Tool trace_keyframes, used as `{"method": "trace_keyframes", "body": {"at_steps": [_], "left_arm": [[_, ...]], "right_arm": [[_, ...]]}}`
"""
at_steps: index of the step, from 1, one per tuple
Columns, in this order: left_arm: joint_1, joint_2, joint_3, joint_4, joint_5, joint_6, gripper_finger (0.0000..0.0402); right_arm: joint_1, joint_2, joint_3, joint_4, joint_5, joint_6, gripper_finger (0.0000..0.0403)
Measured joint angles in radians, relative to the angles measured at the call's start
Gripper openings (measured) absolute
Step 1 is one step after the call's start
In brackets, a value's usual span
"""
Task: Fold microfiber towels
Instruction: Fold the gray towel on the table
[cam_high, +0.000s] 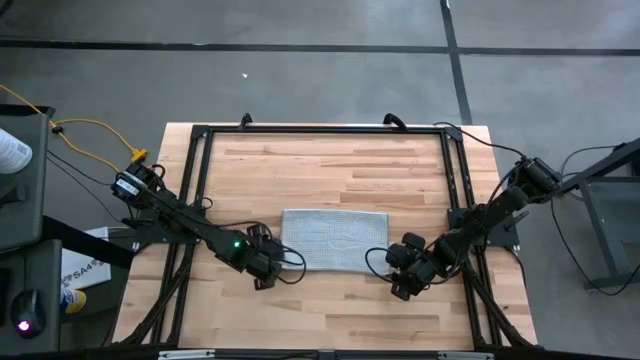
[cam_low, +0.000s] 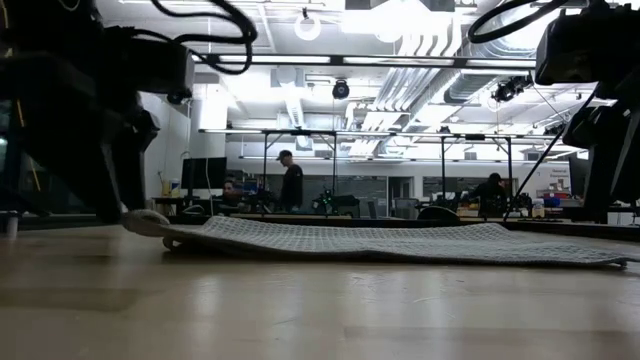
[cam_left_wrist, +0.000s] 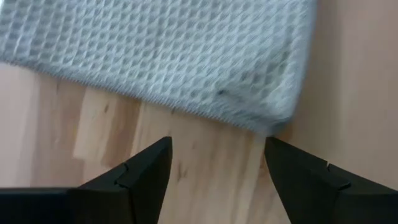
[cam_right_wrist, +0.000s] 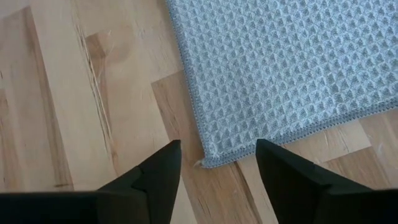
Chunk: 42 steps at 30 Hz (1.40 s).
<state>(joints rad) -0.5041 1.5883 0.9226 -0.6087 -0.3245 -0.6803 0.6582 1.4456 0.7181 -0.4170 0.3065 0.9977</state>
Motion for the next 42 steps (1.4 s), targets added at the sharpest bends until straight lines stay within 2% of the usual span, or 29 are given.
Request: {"method": "trace_keyframes", "body": {"at_steps": [7, 14, 19, 25, 31, 42], "left_arm": [[0.000, 0.000, 0.000, -0.075, -0.032, -0.006, 0.0257], [0.000, 0.000, 0.000, -0.069, -0.148, -0.006, 0.0257], [0.000, 0.000, 0.000, -0.045, -0.126, -0.028, 0.0257], [0.003, 0.000, 0.000, 0.037, -0.097, -0.024, 0.0257], [0.082, 0.000, 0.000, -0.013, -0.102, -0.031, 0.0257], [0.329, -0.036, -0.001, -0.005, -0.031, 0.161, 0.0257]], "right_arm": [[0.000, 0.000, 0.000, -0.005, 0.022, -0.039, 0.0203], [0.000, 0.000, 0.000, 0.002, 0.219, -0.065, 0.0203], [0.000, 0.000, 0.000, 0.010, 0.296, -0.088, 0.0203], [-0.006, 0.000, 0.000, 0.004, 0.293, -0.033, 0.0203], [-0.106, 0.000, 0.000, -0.096, 0.233, 0.045, 0.0193], [-0.352, 0.000, 0.000, -0.098, 0.115, -0.208, 0.0180]]}}
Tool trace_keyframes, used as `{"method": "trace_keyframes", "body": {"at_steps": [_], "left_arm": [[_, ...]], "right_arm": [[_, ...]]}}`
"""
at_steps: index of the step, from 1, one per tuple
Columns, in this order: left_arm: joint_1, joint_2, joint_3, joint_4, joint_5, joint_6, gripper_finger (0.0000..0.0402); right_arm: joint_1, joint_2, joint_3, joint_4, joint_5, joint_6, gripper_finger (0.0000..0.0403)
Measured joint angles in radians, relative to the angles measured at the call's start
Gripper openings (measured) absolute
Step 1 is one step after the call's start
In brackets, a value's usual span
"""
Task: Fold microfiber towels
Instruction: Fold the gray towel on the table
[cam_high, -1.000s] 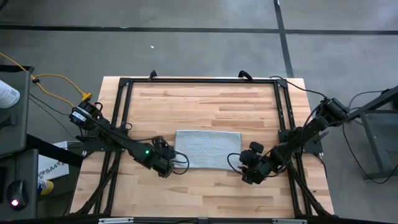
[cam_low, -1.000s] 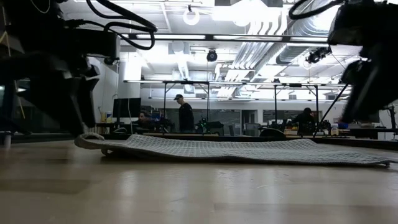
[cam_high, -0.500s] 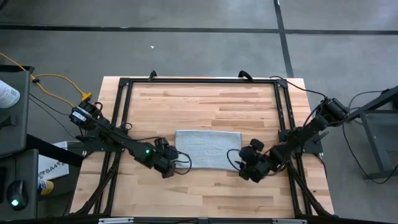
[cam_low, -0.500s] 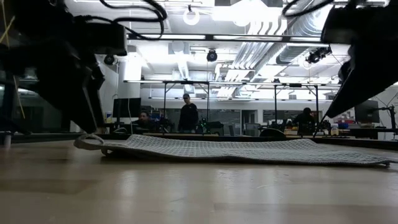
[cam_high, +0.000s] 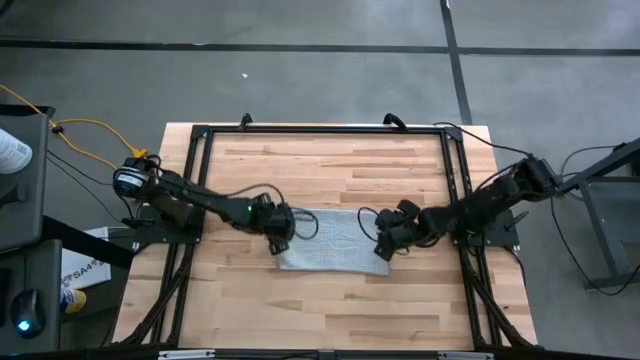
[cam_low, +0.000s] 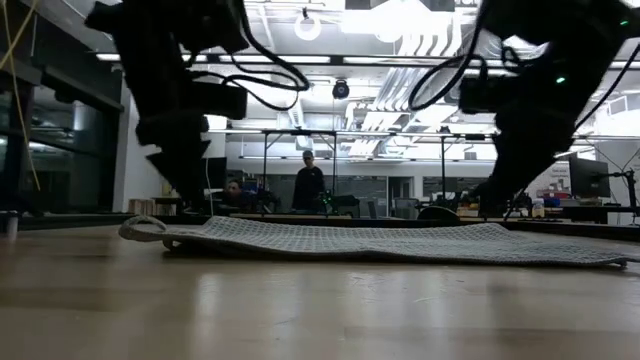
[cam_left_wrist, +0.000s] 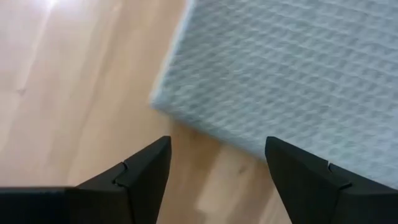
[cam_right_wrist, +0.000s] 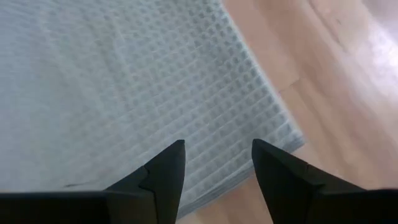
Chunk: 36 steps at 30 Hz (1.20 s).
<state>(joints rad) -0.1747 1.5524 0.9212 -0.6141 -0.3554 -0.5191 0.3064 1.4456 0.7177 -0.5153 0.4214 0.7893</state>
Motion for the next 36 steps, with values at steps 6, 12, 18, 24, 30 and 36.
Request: {"method": "trace_keyframes", "body": {"at_steps": [6, 12, 18, 24, 30, 36], "left_arm": [[0.113, -0.068, 0.001, 0.063, 0.091, 0.164, 0.0257], [0.236, -0.119, 0.000, 0.086, 0.260, 0.304, 0.0257], [0.352, -0.121, 0.000, 0.093, 0.375, 0.416, 0.0257], [0.475, -0.121, -0.041, 0.165, 0.538, 0.536, 0.0257], [0.577, -0.121, -0.163, 0.263, 0.690, 0.550, 0.0257], [0.580, -0.121, -0.179, 0.303, 0.706, 0.549, 0.0257]], "right_arm": [[-0.140, -0.012, 0.000, 0.014, -0.082, -0.195, 0.0180], [-0.322, -0.027, 0.000, 0.045, -0.286, -0.378, 0.0179], [-0.482, -0.028, 0.000, 0.065, -0.455, -0.488, 0.0179], [-0.576, -0.028, 0.000, 0.063, -0.556, -0.535, 0.0179], [-0.620, -0.028, 0.000, 0.060, -0.585, -0.566, 0.0179], [-0.640, -0.028, 0.000, 0.051, -0.584, -0.590, 0.0179]]}}
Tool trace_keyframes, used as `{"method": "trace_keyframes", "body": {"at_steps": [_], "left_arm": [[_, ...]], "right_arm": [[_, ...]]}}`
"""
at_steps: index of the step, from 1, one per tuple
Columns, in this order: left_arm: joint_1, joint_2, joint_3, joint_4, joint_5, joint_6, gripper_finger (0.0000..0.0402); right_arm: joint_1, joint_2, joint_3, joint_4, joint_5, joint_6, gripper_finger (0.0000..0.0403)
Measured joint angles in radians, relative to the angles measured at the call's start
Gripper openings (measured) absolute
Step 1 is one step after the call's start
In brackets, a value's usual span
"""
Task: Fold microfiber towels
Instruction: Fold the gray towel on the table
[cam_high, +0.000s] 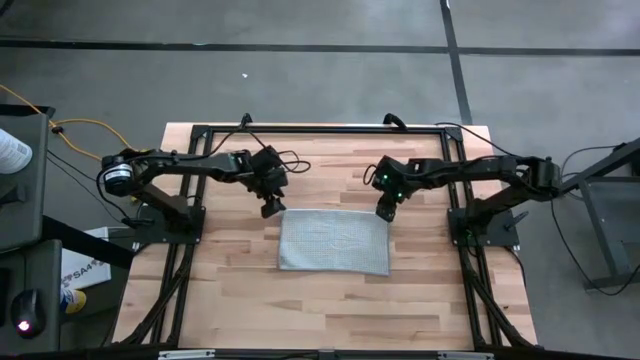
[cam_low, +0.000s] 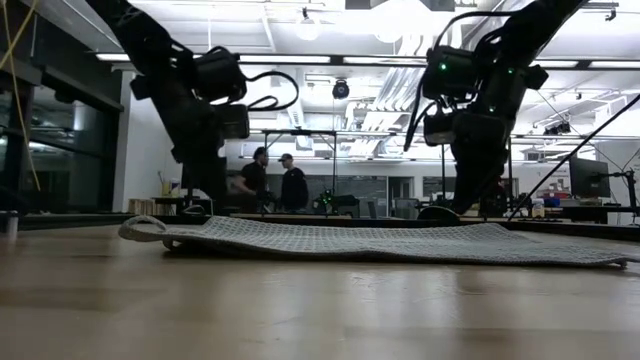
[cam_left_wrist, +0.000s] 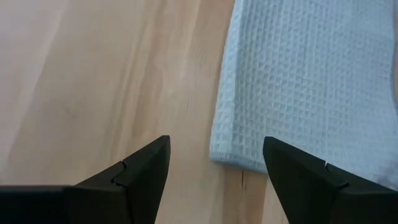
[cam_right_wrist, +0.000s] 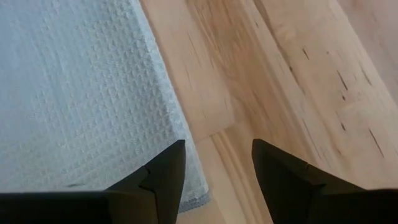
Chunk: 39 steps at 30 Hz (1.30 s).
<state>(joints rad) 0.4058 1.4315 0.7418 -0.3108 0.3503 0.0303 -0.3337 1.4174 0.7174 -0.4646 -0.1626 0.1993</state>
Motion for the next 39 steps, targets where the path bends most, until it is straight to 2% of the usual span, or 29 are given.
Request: {"method": "trace_keyframes", "body": {"at_steps": [16, 25, 31, 39], "left_arm": [[0.000, 0.002, 0.000, 0.020, 0.023, 0.018, 0.0257], [0.000, 0.060, 0.001, 0.017, 0.030, 0.014, 0.0257], [0.003, 0.101, 0.001, 0.028, 0.110, 0.022, 0.0257], [0.003, 0.113, 0.001, 0.075, 0.125, 0.042, 0.0257]], "right_arm": [[-0.003, 0.000, 0.001, -0.072, -0.026, -0.006, 0.0179], [-0.003, 0.000, 0.001, -0.091, -0.033, -0.008, 0.0179], [-0.002, 0.000, 0.001, -0.102, -0.064, -0.013, 0.0179], [-0.002, 0.000, 0.001, -0.093, -0.082, -0.013, 0.0179]]}}
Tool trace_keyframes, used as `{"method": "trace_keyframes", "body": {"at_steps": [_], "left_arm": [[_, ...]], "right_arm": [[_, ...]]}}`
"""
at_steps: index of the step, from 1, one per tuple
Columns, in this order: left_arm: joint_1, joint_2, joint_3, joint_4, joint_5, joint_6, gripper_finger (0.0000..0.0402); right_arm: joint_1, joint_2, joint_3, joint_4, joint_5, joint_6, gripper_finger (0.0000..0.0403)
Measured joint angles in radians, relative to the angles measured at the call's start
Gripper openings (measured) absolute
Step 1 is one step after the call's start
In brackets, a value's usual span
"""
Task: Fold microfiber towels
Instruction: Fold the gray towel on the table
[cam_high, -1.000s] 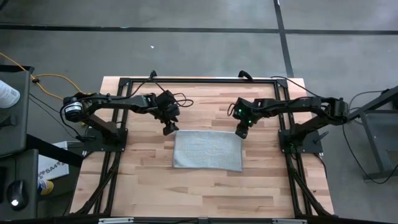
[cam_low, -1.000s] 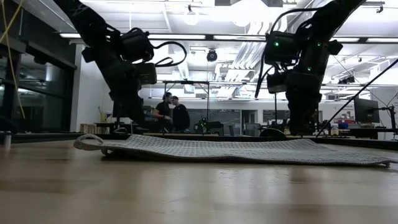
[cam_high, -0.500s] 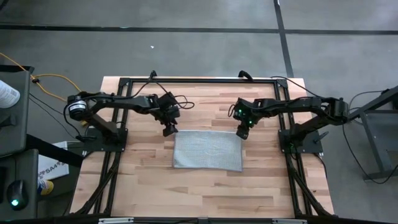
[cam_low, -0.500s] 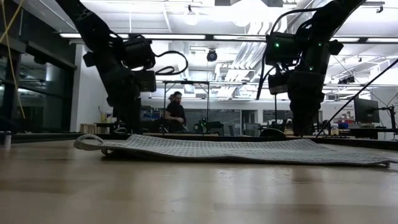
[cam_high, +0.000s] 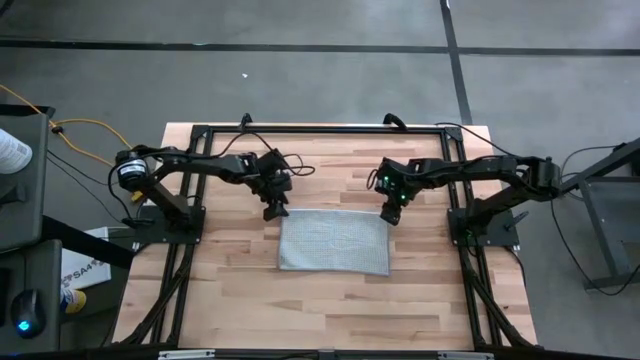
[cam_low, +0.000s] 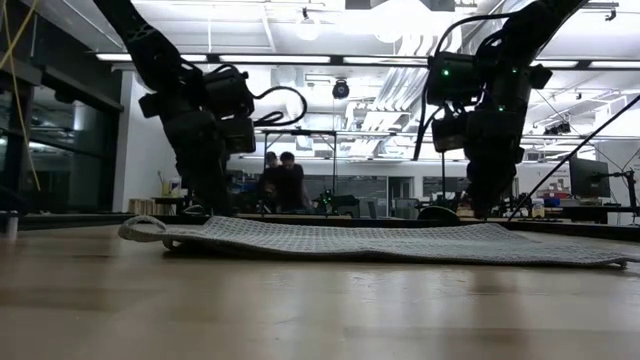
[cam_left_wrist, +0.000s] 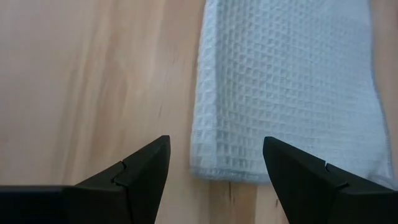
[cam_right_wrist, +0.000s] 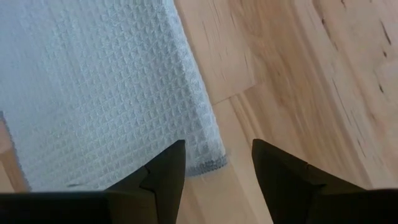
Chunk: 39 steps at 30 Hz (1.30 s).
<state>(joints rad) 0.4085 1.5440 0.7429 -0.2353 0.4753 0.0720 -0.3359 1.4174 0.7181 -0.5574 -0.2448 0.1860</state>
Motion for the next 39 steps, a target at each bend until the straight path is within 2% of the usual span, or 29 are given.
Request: {"method": "trace_keyframes", "body": {"at_steps": [11, 15, 20, 31, 39], "left_arm": [[0.020, 0.000, 0.000, -0.002, 0.007, 0.007, 0.0257], [0.019, 0.038, 0.000, -0.007, -0.016, 0.003, 0.0257], [0.018, 0.106, 0.005, 0.012, 0.005, 0.001, 0.0257], [0.017, 0.117, 0.004, 0.009, 0.018, 0.001, 0.0257], [0.017, 0.119, 0.003, 0.007, 0.018, -0.026, 0.0257]], "right_arm": [[0.000, 0.014, 0.000, 0.039, -0.021, 0.000, 0.0179], [0.003, 0.052, 0.000, 0.049, -0.024, -0.003, 0.0179], [0.004, 0.101, 0.000, 0.071, -0.047, -0.007, 0.0179], [0.003, 0.152, 0.003, 0.075, -0.083, -0.007, 0.0178], [0.003, 0.154, 0.001, 0.075, -0.087, -0.007, 0.0128]]}}
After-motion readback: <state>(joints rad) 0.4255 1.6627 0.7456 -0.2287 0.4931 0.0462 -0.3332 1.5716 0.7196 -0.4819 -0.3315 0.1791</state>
